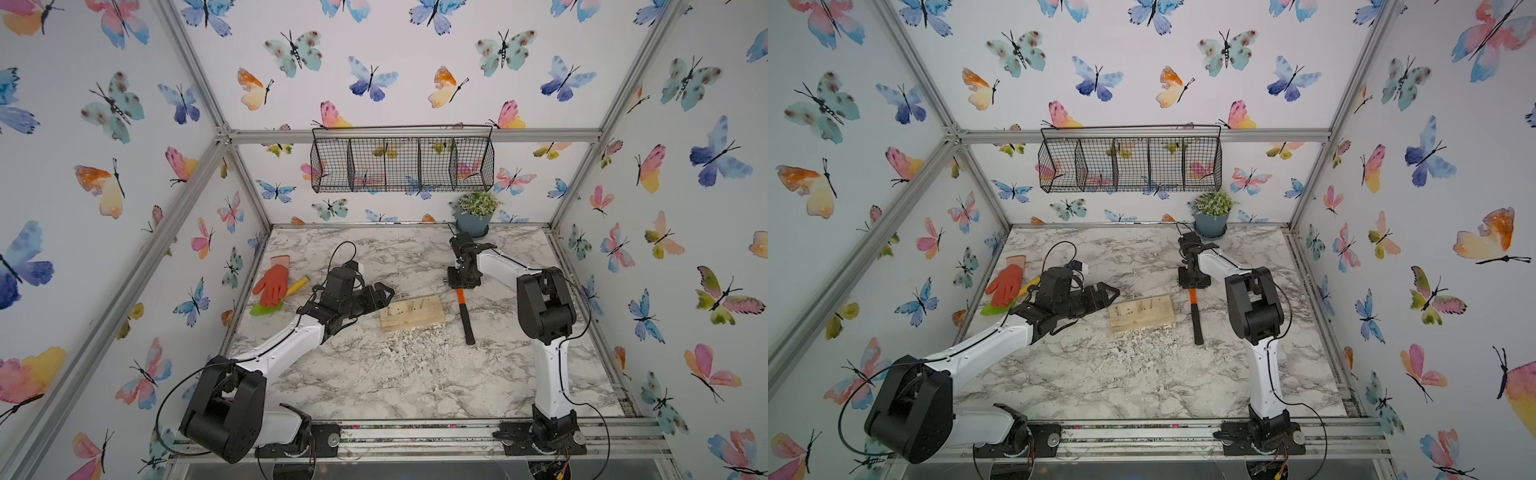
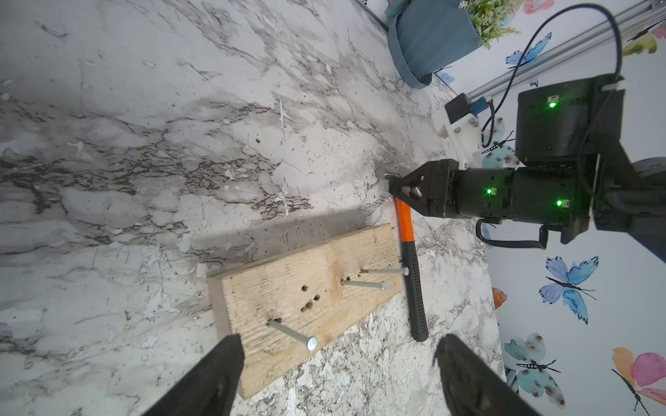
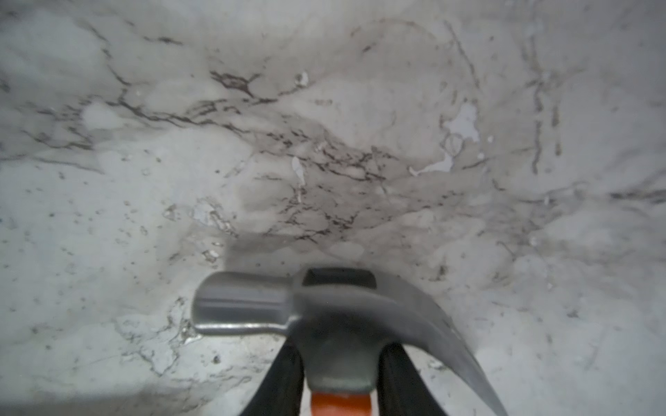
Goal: Use a claw hammer to pull out a nail
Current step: Pick up the hammer at the center of the board.
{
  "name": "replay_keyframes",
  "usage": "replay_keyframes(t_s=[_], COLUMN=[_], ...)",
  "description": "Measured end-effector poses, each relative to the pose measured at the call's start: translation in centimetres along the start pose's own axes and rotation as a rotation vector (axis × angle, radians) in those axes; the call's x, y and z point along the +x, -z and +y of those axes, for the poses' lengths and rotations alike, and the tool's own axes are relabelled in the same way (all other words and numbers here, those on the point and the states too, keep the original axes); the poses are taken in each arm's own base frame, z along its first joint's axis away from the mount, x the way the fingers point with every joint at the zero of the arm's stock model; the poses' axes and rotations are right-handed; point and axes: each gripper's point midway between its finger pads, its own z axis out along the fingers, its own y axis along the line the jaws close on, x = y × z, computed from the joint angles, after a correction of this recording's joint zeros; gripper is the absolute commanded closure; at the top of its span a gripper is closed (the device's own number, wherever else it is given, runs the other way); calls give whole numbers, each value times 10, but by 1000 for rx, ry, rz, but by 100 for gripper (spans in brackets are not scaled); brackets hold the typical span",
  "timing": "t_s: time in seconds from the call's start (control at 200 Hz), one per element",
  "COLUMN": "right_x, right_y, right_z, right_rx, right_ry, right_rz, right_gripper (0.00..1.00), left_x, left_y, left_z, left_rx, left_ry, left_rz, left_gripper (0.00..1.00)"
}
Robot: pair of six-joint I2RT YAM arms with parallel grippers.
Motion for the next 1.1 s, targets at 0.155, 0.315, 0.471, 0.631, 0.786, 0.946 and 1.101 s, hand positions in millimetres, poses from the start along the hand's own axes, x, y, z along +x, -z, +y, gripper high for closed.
replay_keyframes(t_s=[0.155, 0.315, 0.471, 0.631, 0.786, 0.946, 1.101], right_x=[-1, 1, 12, 5, 5, 2, 1], right_y=[0, 4, 27, 66, 101, 129, 149], right_z=[-1, -2, -7, -7, -7, -5, 1], right_rx=[5, 3, -4, -35, -80, -121, -180], right_ry=[-3, -2, 2, -3, -7, -2, 4], right_rz=[-4, -13, -32, -121, -208, -277, -335], right_gripper=[97, 97, 97, 97, 97, 97, 97], left_x=[0, 0, 0, 0, -6, -25, -36], left_y=[0, 0, 0, 1, 2, 8, 13], left_z=[0, 0, 1, 1, -5, -28, -49], left_rx=[-1, -2, -5, -7, 0, 44, 98], left_ry=[0, 1, 1, 2, -4, -37, -72], left_rz=[0, 0, 0, 2, -5, -37, -50], left_gripper=[14, 14, 14, 15, 14, 14, 15])
